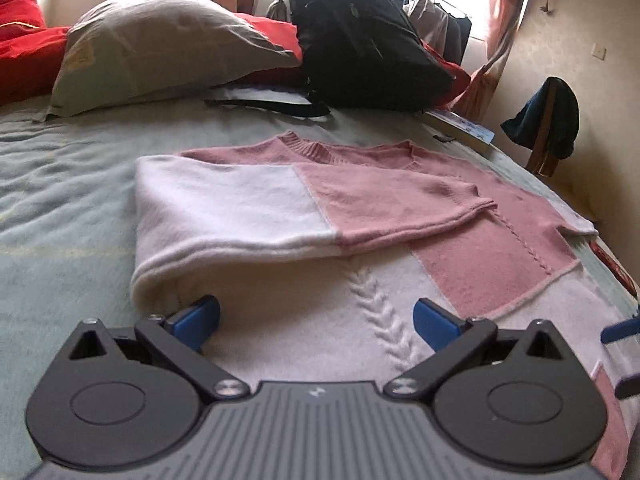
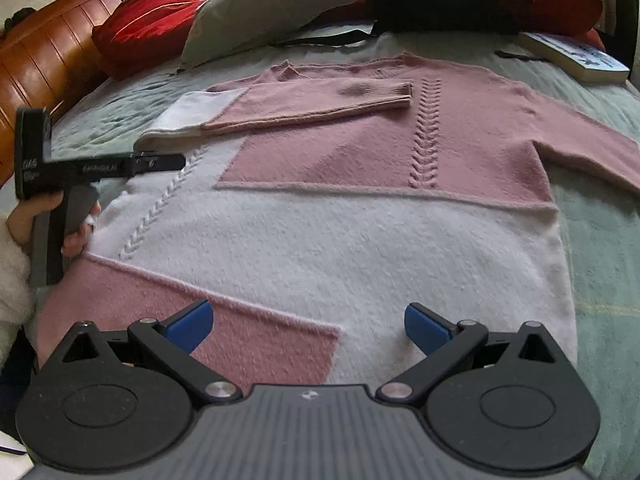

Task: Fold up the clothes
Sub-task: 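Open the left tool and withdraw it from the folded sleeve, then grasp the folded sleeve cuff with the right tool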

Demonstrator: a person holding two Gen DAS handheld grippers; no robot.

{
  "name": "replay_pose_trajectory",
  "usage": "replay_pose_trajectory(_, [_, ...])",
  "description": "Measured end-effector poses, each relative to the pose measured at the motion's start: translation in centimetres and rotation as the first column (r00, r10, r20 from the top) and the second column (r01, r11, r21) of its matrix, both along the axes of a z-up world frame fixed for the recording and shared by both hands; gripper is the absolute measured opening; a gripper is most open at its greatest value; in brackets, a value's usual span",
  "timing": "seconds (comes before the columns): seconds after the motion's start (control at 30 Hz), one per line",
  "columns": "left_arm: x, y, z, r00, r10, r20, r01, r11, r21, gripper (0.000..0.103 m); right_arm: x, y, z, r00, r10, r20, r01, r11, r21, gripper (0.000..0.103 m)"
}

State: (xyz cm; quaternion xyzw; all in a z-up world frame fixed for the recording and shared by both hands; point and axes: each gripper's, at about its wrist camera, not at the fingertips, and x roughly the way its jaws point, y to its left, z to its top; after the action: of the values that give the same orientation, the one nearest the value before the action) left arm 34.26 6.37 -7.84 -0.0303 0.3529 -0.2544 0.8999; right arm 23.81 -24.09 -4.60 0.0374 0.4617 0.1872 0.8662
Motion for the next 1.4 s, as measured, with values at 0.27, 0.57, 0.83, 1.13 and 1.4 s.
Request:
replay_pose_trajectory(0.27, [-1.9,-0.2,1.8,0.999,0.045,-0.019,-0.045,0.999,0.019,0.102,4.0,-1.2,1.1,0.999,0.012,0.03,-0.016,0.994,0.112,0.103])
replay_pose_trajectory(0.57, [-7.2,-3.7,5.1,0.986,-0.031,0.166,0.005,0.989,0.15,0.102,12.3,-3.5,0.4,0.999,0.002,-0.043,0.013,0.94,0.34,0.103])
replay_pose_trajectory(0.83, [-8.7,-4.8,4.0,0.985,-0.03,0.167,-0.001,0.984,0.179,0.102,18.0,-4.9,-3.1,0.989,0.0,-0.148,0.087,0.805,0.587,0.103])
replay_pose_trajectory(1.13, [-9.0,-5.2,3.4,0.988,-0.025,0.152,-0.002,0.985,0.173,0.102,23.3,-6.1,-5.6,0.98,-0.103,-0.17,0.196,0.658,0.727,0.103])
replay_pose_trajectory(1.4, [-9.3,-4.8,2.8,0.992,-0.01,0.124,-0.007,0.99,0.138,0.102,23.3,-4.5,-5.3,0.992,-0.111,-0.064,0.123,0.7,0.704,0.103])
